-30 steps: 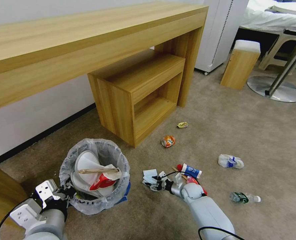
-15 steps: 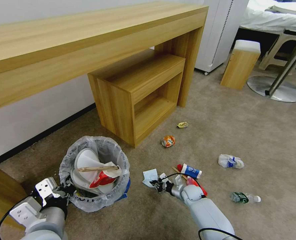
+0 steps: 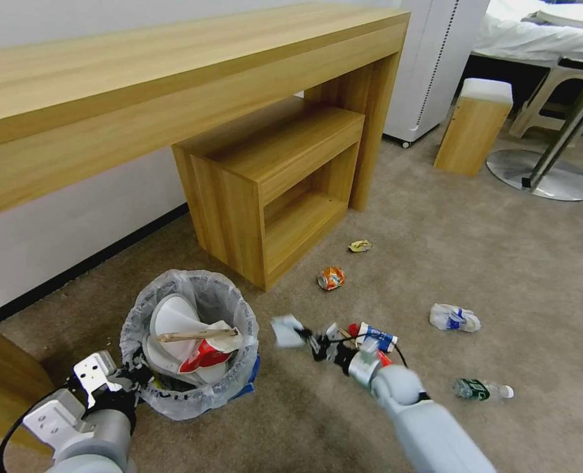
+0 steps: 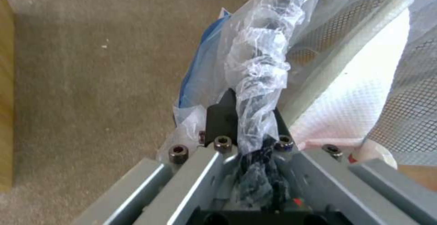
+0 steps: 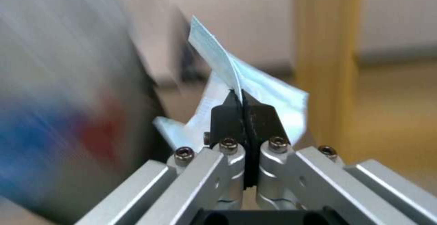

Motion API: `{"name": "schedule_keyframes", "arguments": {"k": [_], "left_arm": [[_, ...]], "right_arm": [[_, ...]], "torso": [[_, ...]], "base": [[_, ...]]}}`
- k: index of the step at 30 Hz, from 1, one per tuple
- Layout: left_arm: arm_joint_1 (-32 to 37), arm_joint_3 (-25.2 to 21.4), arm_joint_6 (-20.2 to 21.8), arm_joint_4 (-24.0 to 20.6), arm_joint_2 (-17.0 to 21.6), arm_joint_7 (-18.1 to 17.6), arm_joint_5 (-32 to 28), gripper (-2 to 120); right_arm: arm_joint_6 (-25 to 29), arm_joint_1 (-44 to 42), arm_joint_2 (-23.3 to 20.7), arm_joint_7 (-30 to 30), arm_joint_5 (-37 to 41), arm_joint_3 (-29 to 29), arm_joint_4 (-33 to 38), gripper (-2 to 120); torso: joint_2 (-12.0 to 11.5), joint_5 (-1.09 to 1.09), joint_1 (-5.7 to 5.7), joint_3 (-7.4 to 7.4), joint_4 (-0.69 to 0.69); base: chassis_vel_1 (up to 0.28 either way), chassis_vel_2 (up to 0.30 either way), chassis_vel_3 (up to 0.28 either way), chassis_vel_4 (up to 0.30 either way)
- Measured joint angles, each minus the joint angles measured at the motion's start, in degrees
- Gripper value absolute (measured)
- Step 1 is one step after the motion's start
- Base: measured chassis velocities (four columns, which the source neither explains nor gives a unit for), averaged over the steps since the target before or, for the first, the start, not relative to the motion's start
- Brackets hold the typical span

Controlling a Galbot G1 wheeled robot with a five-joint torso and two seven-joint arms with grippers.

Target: Pick up the trash bin and place the garbage on the floor into it.

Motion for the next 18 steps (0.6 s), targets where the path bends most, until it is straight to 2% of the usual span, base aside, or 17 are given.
{"name": "schedule_keyframes", "arguments": {"k": [1,2,4,5,8,10,16,18], "left_arm": [[0.0,0.0,0.0,0.0,0.0,0.0,0.0,1],[0.1,0.31,-0.02,0.06,-0.1,0.0,0.11,1],[0.56,1.68,-0.12,0.46,-0.61,0.0,0.58,1],[0.56,1.68,-0.12,0.46,-0.61,0.0,0.58,1],[0.8,3.04,-0.3,1.22,-0.95,0.0,1.14,1],[0.94,3.62,-0.36,1.47,-1.01,0.0,1.41,1],[1.67,6.21,-0.54,1.57,-1.2,0.0,2.41,1],[2.01,7.3,-0.54,1.02,-1.25,0.0,2.78,1]], "right_arm": [[0.0,0.0,0.0,0.0,0.0,0.0,0.0,0],[0.35,-0.18,-0.48,-2.44,2.22,0.49,2.0,0],[0.77,-0.1,-2.0,-12.63,11.49,2.6,9.16,0],[0.77,-0.1,-2.0,-12.63,11.49,2.6,9.16,0],[-0.94,0.47,-2.57,-19.41,21.55,3.81,15.54,0],[-1.53,0.73,-2.46,-20.56,23.29,3.9,16.98,0],[-2.0,1.47,-1.4,-21.0,21.04,1.67,15.81,0],[-2.17,1.82,-0.3,-20.77,15.37,0.27,12.76,0]], "torso": [[0.0,0.0,0.0,0.0,0.0],[0.0,0.02,0.0,0.0,-0.01],[0.0,0.0,0.0,0.0,0.0],[0.0,0.0,0.0,0.0,0.0],[0.0,-0.01,0.0,-0.01,0.01],[0.0,0.01,0.0,-0.01,0.01],[0.0,0.0,0.0,0.0,0.01],[0.0,0.01,0.0,0.0,0.02]], "base": [[0.0,0.0,0.0,0.0],[0.0,0.0,0.0,0.0],[0.0,0.0,0.0,0.0],[0.0,0.0,0.0,0.0],[0.0,0.0,0.0,0.0],[0.0,0.0,0.0,0.0],[0.0,0.0,0.0,0.0],[0.0,0.0,0.0,0.0]]}}
